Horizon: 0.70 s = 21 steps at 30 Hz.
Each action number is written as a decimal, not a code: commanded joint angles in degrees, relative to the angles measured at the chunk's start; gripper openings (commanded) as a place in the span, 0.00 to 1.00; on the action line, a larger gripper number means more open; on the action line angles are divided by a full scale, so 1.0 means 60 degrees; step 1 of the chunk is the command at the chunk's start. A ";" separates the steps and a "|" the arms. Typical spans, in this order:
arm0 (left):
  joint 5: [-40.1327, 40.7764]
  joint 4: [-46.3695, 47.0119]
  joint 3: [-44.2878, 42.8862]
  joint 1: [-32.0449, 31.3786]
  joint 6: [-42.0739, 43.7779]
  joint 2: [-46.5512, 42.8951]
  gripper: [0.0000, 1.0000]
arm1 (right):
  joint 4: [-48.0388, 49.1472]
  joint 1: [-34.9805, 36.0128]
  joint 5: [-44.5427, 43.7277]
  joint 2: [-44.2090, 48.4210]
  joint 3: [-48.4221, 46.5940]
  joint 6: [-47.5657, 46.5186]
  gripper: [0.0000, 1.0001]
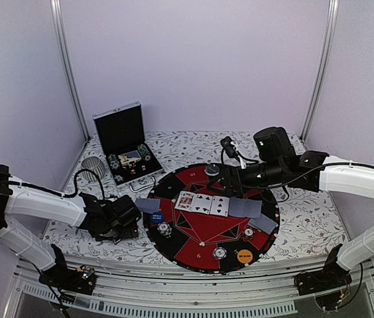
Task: Distribute texas hold em gaming equipment
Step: Pick up the all-in button from the center of the board.
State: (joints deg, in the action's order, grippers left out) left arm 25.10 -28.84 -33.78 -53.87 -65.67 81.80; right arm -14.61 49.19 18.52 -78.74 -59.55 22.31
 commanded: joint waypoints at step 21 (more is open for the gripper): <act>-0.1225 0.0500 0.0913 -0.1160 -0.1778 -0.0011 0.88 | 0.0018 0.0077 -0.0344 0.0540 0.0123 -0.0092 0.69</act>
State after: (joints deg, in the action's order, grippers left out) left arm 28.12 -26.55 -30.96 -58.70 -71.61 79.53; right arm -14.61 49.19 17.06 -77.43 -59.27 22.24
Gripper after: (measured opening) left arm 0.884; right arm 0.690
